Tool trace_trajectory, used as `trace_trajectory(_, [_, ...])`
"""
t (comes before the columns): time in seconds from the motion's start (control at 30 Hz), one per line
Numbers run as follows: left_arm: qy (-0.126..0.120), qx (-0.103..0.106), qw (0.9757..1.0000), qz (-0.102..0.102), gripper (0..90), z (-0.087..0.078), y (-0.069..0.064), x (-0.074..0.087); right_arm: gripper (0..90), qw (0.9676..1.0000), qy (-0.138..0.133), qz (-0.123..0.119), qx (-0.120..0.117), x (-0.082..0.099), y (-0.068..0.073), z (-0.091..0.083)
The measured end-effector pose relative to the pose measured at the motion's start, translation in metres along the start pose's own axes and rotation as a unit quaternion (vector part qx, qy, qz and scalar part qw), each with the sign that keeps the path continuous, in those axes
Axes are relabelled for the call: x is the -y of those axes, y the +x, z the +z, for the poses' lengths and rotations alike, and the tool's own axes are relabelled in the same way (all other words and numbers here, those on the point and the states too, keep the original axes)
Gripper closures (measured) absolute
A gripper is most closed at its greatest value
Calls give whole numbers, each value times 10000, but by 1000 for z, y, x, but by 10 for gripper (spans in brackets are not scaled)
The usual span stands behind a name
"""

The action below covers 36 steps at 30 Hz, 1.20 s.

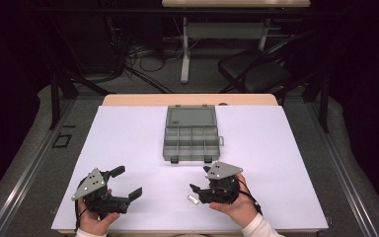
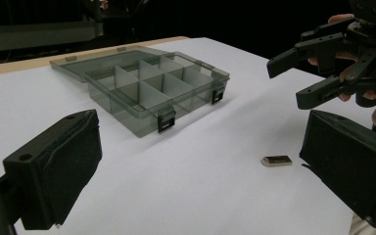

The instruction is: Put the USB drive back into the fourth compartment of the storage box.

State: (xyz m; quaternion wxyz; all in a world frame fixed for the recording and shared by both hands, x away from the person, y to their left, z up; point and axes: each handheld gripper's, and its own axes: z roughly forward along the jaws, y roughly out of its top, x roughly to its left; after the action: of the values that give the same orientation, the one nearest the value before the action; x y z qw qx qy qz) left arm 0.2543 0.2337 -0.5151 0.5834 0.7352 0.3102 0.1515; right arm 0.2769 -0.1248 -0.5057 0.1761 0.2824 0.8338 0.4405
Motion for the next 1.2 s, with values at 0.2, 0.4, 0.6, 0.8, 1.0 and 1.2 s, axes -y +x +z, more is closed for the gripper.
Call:
trace_trajectory(0.2, [9, -12, 10000, 5, 24, -1, 0, 0, 357, 9999, 104, -117, -45, 4, 4, 5])
trace_trajectory(0.4, [14, 38, 10000, -14, 24, 1, 0, 0, 424, 9996, 207, -85, -156, 6, 5, 8])
trace_trajectory(0.6, [23, 36, 10000, -10, 30, 1, 0, 0, 434, 9995, 254, 19, -182, 11, 7, 12])
trace_trajectory(0.8, [15, 14, 10000, -32, 30, 1, 1, 0, 458, 9992, 316, -9, -234, 16, 9, 16])
trace_trajectory(1.0, [-3, 31, 10000, -49, 30, 1, 1, 0, 464, 9993, 323, -27, -196, 19, 10, 17])
trace_trajectory(1.2, [57, 53, 10000, -36, 30, 2, 1, 0, 475, 9988, 427, 5, -237, 24, 10, 20])
